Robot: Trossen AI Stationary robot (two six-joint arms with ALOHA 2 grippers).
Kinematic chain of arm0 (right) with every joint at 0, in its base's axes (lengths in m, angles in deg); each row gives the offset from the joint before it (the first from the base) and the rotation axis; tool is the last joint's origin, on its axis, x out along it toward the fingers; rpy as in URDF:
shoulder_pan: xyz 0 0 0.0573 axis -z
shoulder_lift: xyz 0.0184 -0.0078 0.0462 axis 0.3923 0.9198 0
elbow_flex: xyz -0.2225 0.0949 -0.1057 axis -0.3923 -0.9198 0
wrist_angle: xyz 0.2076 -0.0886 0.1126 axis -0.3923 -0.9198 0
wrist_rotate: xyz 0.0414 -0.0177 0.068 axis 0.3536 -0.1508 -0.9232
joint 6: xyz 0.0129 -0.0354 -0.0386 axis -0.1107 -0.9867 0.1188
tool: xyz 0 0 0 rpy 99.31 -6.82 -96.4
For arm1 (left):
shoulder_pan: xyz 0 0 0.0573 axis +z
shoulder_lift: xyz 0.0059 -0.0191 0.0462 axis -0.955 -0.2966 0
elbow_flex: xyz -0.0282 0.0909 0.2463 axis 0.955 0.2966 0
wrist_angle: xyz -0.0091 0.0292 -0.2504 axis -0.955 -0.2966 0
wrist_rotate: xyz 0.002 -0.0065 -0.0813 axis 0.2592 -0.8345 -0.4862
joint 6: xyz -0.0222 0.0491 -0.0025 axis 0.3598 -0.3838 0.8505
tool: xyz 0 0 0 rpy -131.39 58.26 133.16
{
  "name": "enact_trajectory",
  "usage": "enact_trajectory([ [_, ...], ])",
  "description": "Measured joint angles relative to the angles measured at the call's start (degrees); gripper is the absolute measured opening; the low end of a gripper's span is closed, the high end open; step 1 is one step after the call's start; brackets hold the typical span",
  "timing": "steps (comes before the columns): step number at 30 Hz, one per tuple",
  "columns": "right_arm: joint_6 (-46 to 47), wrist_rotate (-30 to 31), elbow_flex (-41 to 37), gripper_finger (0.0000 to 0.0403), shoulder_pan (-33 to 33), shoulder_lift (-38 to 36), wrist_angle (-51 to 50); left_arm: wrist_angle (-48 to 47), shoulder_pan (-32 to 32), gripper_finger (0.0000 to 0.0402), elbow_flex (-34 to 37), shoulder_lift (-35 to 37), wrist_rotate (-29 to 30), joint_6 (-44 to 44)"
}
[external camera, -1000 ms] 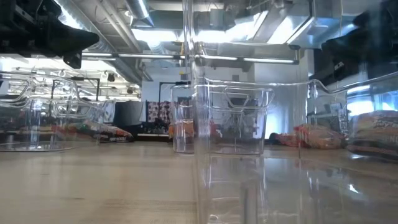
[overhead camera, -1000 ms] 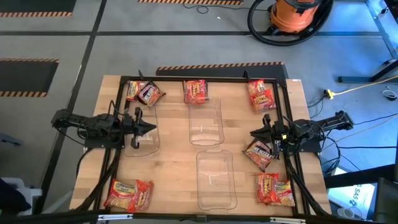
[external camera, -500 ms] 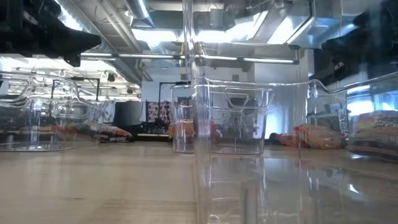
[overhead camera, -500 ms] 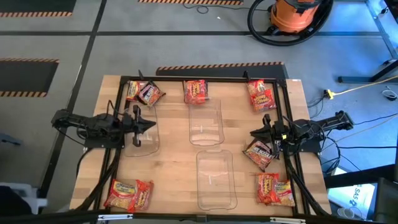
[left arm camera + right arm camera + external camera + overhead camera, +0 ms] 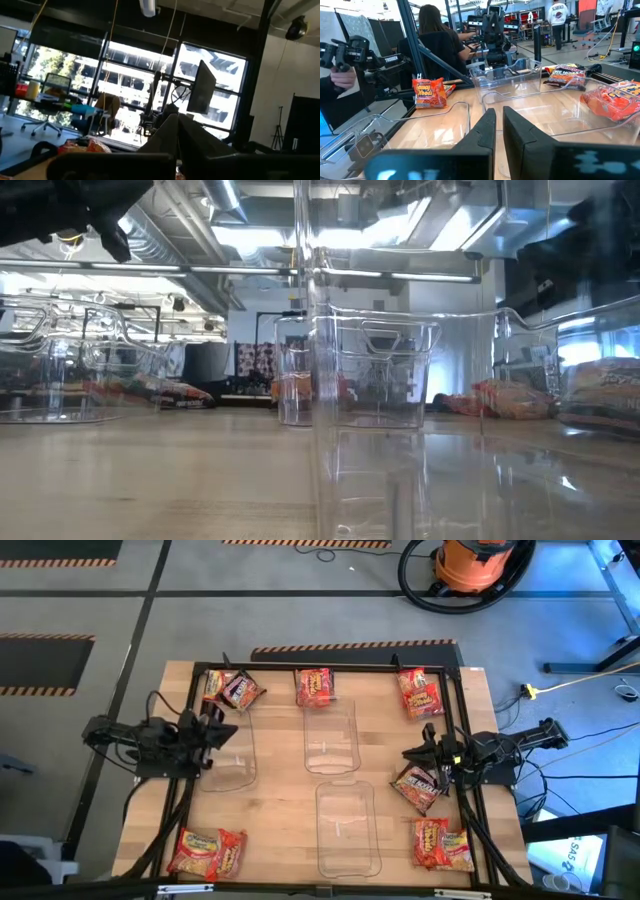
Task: Sort Maruchan noodles
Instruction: Put the orange noodle pack into the top left transparent bin
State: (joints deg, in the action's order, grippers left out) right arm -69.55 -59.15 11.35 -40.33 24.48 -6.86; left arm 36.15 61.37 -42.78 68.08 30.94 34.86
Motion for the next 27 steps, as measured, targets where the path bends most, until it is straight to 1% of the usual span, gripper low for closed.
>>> enact_trajectory([
  [4, -2.80, 1.46, 0.00, 0.0014, -0.01, 0.00, 0.50, 0.29, 0.00, 0.0001, -1.25, -2.87, 0.87, 1.78],
  [8, -3.68, 3.25, -0.07, 0.0014, 0.02, -0.01, 1.12, -0.80, 0.00, 0.0001, -5.44, -11.07, 1.09, 3.41],
  [11, -3.67, 3.36, -0.09, 0.0014, 0.00, 0.00, 1.25, -4.91, 0.00, 0.0001, -11.27, -17.56, 0.86, 4.63],
  [14, -3.64, 4.37, -0.09, 0.0014, -0.01, 0.00, 1.35, -11.84, 0.00, 0.0001, -17.50, -25.04, 0.77, 5.87],
  [17, -3.62, 5.59, -0.09, 0.0014, 0.00, -0.02, 1.44, -18.86, -0.03, 0.0001, -22.49, -32.58, -0.66, 8.02],
  [23, -3.96, 5.72, -0.09, 0.0014, 0.00, 0.00, 1.44, -30.77, -1.71, 0.0000, -31.44, -47.53, -4.69, 19.24],
  [27, -3.99, 5.72, -0.09, 0.0014, 0.02, 0.00, 1.39, -45.47, -3.94, 0.0000, -41.10, -55.43, -6.89, 28.70],
])
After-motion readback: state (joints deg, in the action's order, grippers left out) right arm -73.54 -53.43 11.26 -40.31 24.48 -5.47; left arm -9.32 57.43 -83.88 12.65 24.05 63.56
